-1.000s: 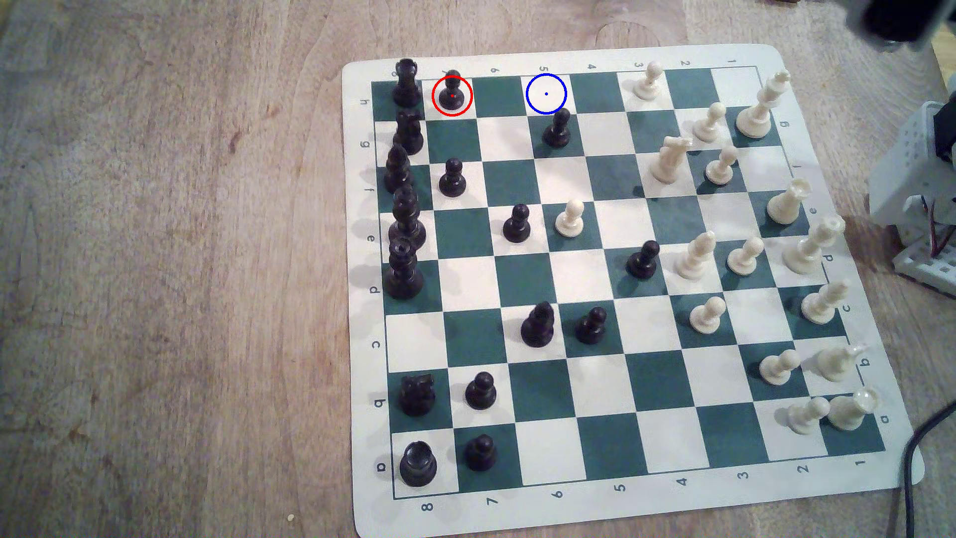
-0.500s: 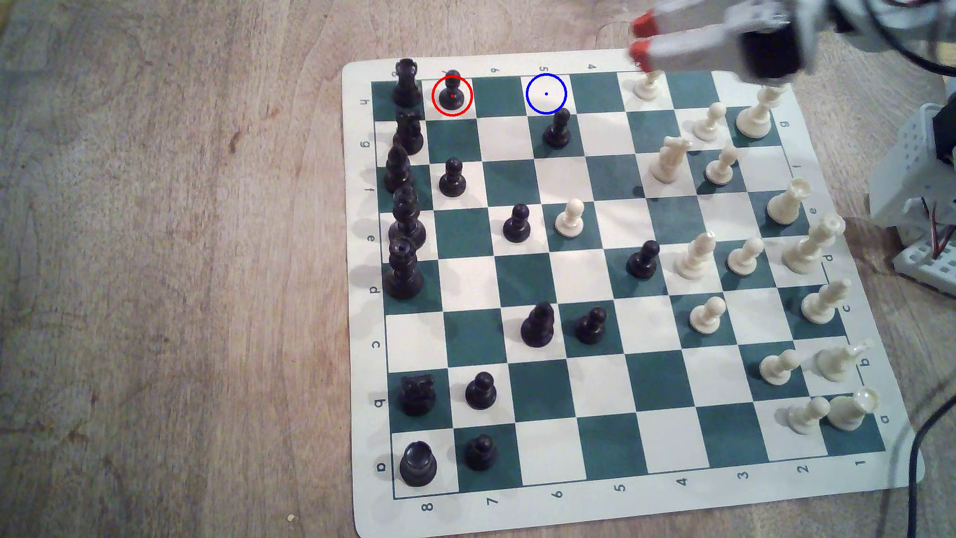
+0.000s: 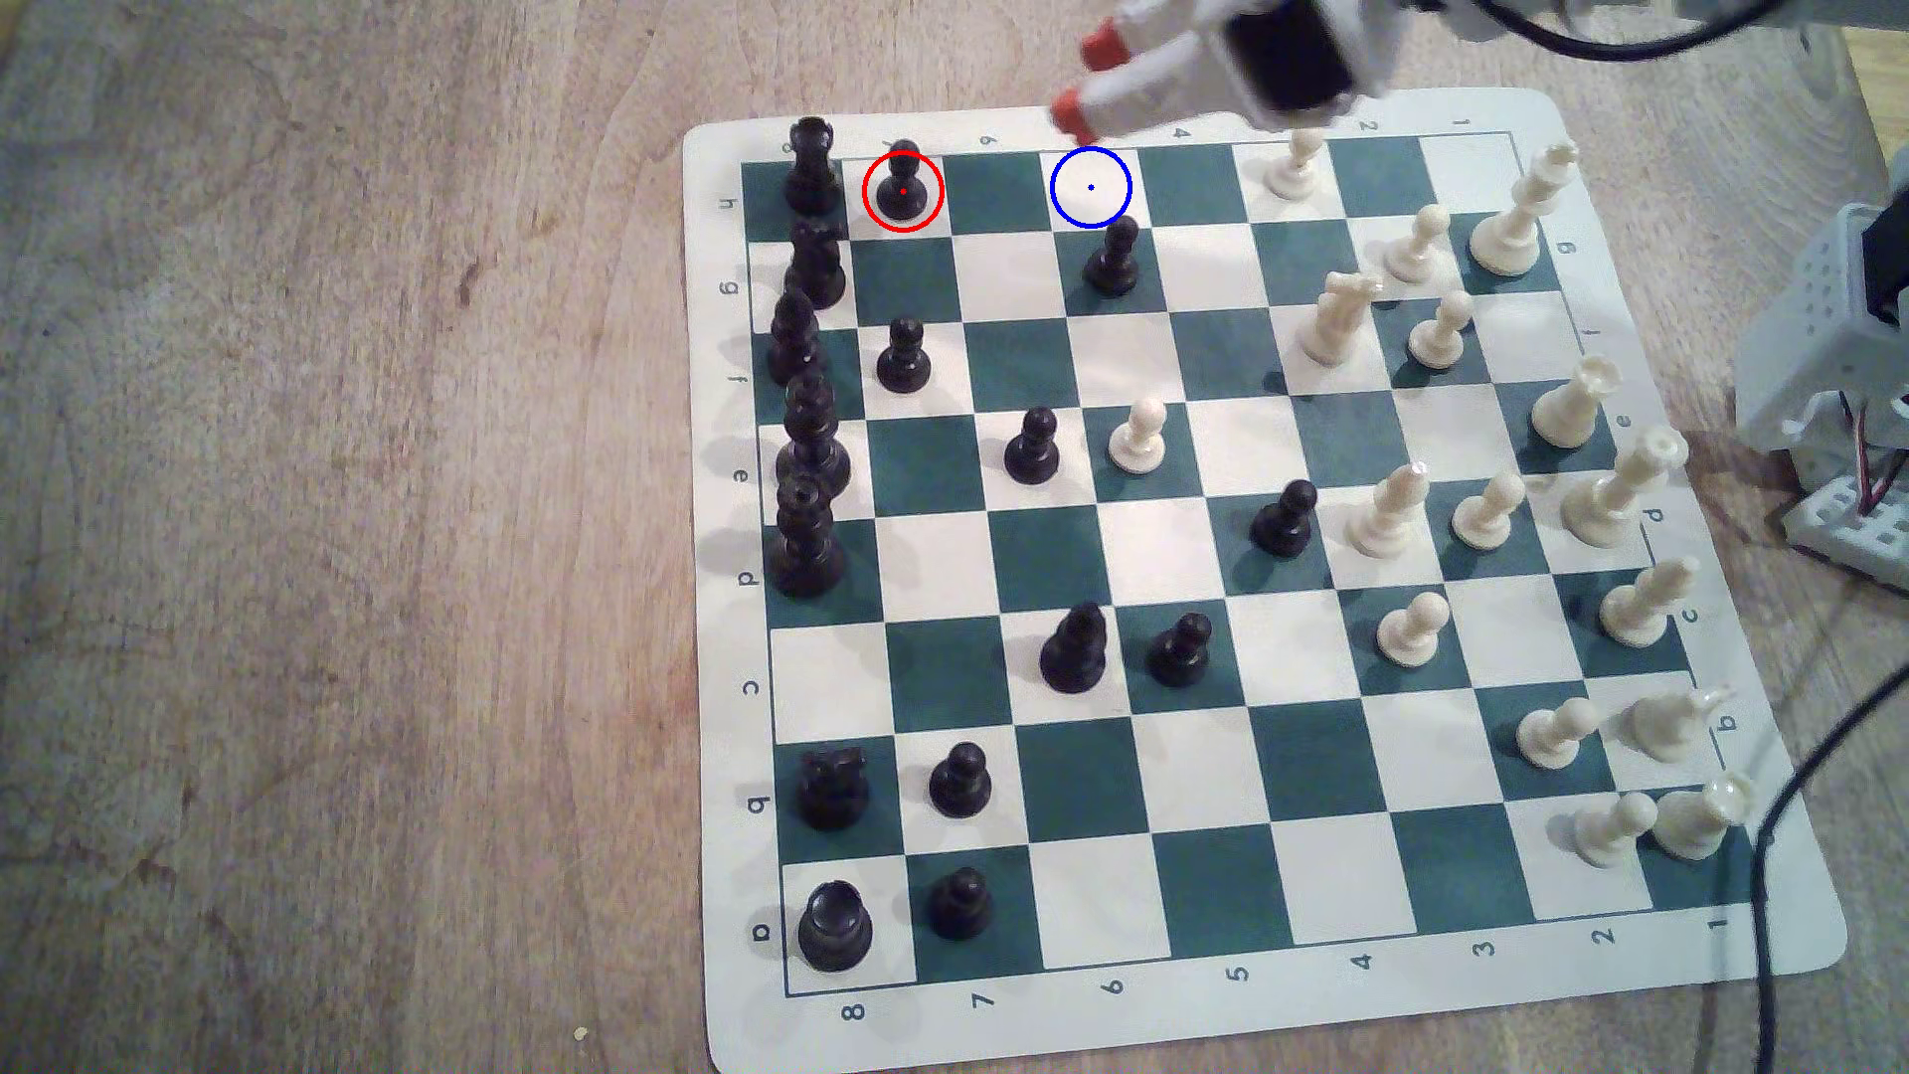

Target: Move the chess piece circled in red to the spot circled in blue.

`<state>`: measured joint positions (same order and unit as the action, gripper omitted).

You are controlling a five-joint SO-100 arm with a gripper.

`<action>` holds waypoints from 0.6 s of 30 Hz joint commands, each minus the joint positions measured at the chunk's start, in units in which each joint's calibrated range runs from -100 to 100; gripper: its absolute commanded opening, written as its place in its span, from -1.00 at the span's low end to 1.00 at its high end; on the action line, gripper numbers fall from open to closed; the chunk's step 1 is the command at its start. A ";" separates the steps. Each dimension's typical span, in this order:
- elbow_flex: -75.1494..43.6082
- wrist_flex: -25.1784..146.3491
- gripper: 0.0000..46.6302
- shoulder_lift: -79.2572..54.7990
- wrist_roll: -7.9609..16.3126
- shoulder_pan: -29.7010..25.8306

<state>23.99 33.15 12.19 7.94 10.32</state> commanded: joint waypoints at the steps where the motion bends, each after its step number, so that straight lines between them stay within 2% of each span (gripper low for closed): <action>1: -13.66 0.02 -0.39 -6.16 0.98 0.90; 10: -25.81 -0.22 -0.33 -19.41 1.32 2.93; 18: -31.79 0.10 -0.31 -26.62 2.00 3.64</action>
<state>-0.14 33.15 -14.62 9.65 13.27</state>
